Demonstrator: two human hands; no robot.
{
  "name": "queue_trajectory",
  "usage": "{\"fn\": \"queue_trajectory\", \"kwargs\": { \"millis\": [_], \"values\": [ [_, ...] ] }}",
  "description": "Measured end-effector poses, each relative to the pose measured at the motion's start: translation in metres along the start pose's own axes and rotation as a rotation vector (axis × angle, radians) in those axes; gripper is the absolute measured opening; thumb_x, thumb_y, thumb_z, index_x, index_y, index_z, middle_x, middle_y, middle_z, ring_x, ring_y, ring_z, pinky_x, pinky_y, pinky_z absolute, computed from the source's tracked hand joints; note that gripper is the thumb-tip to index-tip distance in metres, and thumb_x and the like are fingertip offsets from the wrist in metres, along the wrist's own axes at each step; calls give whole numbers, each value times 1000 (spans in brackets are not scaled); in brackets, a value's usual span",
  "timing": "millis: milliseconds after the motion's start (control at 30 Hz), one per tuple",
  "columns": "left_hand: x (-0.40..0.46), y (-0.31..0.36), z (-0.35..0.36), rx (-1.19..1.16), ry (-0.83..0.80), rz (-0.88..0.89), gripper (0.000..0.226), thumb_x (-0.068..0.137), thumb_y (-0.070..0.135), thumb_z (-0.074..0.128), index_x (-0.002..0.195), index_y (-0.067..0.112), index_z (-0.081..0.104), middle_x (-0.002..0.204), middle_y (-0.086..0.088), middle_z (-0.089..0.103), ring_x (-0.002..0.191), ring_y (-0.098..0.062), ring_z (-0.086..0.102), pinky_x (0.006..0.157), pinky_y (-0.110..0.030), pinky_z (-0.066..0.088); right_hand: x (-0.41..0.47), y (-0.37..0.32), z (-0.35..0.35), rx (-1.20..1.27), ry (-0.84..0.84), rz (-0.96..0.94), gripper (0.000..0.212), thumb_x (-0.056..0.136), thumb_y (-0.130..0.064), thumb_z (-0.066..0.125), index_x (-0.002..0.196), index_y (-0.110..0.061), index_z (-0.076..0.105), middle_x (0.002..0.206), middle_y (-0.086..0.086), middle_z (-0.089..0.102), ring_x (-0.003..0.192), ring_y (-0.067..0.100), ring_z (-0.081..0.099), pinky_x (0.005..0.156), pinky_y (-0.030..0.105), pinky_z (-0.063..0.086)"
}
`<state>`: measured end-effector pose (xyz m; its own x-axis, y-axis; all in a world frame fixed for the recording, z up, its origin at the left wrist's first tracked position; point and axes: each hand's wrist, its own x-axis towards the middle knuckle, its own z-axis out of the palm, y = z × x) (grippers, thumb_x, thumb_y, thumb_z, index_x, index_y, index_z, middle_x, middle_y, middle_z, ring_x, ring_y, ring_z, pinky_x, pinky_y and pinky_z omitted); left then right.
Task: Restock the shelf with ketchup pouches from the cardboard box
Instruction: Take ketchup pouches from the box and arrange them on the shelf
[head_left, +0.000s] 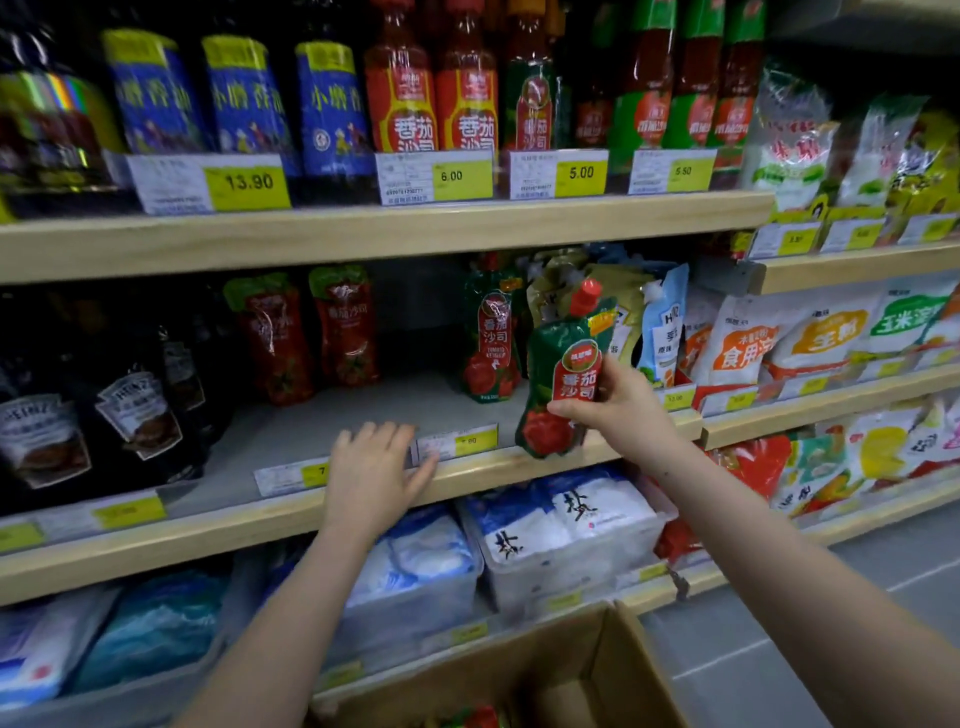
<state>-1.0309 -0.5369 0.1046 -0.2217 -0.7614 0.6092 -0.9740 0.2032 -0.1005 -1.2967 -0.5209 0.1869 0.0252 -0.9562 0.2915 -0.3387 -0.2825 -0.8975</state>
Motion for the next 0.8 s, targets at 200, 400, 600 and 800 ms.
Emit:
{"fn": "queue_trajectory", "kwargs": {
  "millis": [200, 400, 600, 800],
  "values": [
    [-4, -2, 12, 24, 154, 33, 40, 87, 53, 42, 89, 17, 60, 75, -2, 60, 71, -25, 54, 63, -35, 34, 42, -7, 19, -56, 83, -65, 42, 69, -17, 79, 103, -17, 55, 100, 1, 65, 94, 17, 62, 80, 35, 53],
    [-5, -2, 11, 67, 151, 24, 42, 86, 56, 42, 85, 17, 59, 72, -1, 55, 68, -25, 52, 62, -34, 34, 74, 14, 34, -81, 28, 20, 52, 71, -18, 78, 116, -12, 53, 105, 1, 62, 96, 18, 59, 81, 32, 50],
    [-4, -1, 12, 80, 146, 14, 42, 85, 56, 40, 84, 18, 59, 71, 0, 55, 67, -23, 51, 62, -34, 34, 89, 31, 42, -115, 9, 142, 62, 72, -23, 77, 125, -12, 47, 121, 6, 60, 100, 18, 57, 83, 32, 45],
    [-4, 1, 10, 80, 149, 3, 44, 85, 56, 38, 86, 19, 60, 73, 1, 57, 68, -22, 53, 61, -33, 35, 71, 31, 49, -333, 156, 113, 75, 64, -36, 82, 122, -10, 44, 122, 9, 60, 107, 27, 59, 90, 44, 50]
  ]
}}
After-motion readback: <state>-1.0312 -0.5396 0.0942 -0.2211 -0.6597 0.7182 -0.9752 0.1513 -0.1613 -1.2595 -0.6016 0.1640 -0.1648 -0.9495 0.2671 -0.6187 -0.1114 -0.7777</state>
